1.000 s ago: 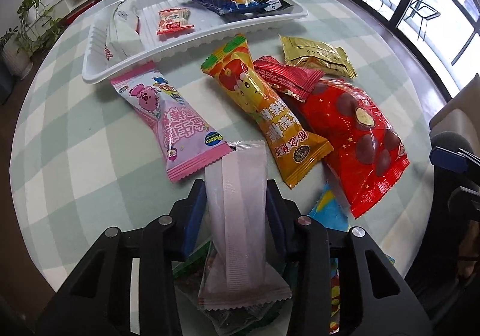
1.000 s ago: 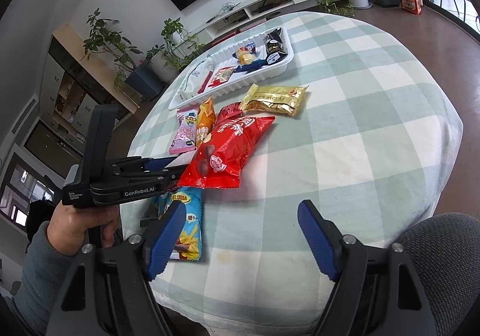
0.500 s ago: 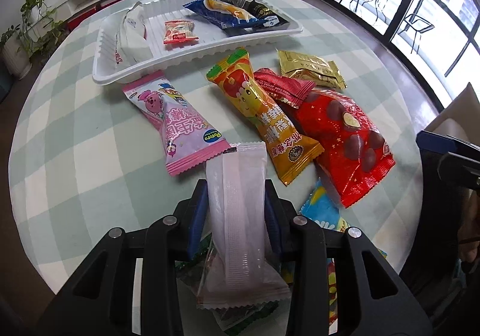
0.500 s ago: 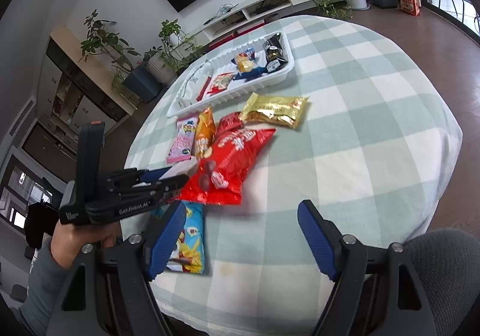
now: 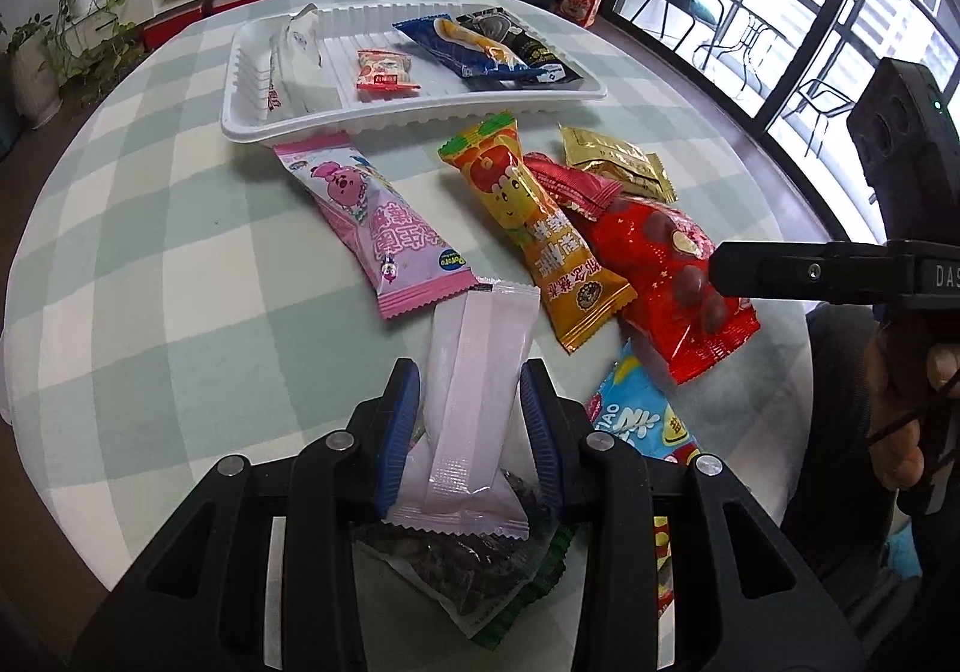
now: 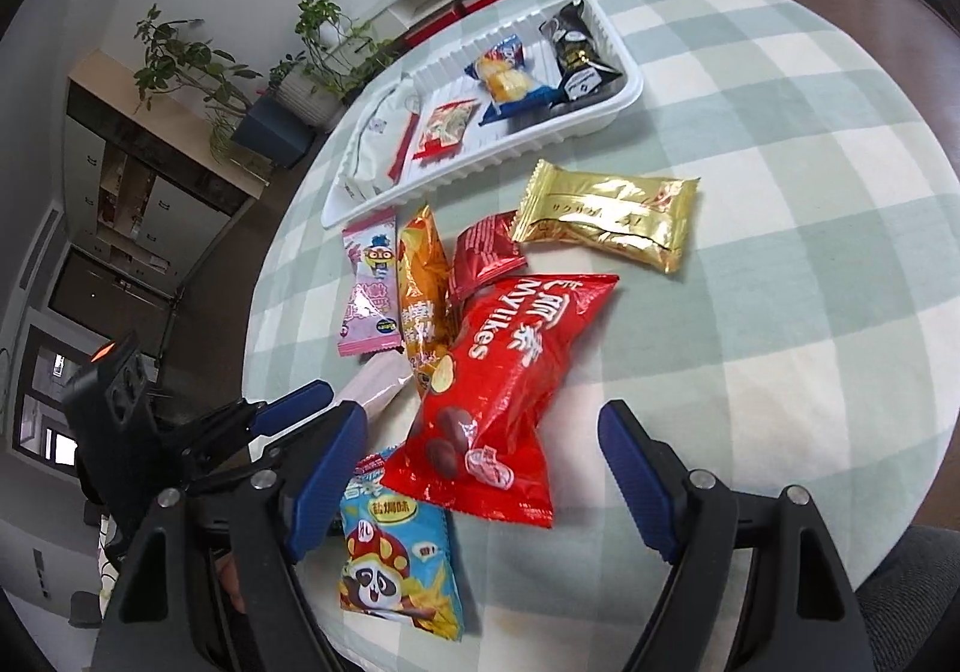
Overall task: Organize snacks
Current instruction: 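Lift the pale pink packet with the left gripper toward the tray, then grasp the red Mylikes bag with the right gripper while the left holds the pale pink packet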
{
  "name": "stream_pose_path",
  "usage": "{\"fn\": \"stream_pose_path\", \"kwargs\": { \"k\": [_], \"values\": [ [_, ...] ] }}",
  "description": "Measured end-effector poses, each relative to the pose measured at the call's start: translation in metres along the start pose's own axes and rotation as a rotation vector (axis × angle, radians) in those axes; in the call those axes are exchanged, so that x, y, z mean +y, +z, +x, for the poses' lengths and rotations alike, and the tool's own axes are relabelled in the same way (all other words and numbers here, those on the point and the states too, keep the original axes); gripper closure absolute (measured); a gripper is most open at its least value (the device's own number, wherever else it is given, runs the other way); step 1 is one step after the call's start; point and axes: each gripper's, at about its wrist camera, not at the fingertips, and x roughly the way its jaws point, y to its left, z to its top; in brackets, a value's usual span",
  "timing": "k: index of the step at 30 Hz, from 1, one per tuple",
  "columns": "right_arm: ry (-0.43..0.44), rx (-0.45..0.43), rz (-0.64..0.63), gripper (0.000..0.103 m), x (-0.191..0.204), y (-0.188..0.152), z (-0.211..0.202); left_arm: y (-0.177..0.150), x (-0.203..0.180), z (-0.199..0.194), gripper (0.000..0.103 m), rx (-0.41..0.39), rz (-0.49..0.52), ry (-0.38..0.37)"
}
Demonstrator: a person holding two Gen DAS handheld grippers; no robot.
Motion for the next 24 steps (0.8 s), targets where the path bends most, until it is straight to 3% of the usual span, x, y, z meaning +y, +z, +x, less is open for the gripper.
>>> {"fn": "stream_pose_path", "kwargs": {
  "k": [3, 11, 14, 24],
  "values": [
    [-0.011, 0.016, 0.003, 0.021, 0.000, 0.002, 0.008, -0.002, -0.007, 0.012, 0.070, 0.061, 0.042, 0.003],
    [-0.036, 0.037, -0.021, 0.023, 0.001, 0.000, 0.018, 0.012, -0.013, 0.025, 0.070, 0.096, 0.109, 0.042],
    [-0.033, 0.044, -0.024, 0.026, 0.001, 0.001, 0.022, 0.014, -0.015, 0.026, 0.079, 0.115, 0.145, 0.062],
    [-0.008, 0.054, -0.009, 0.027, -0.004, 0.002, 0.026, 0.010, -0.008, 0.013, 0.082, 0.062, 0.100, 0.007]
  ]
}}
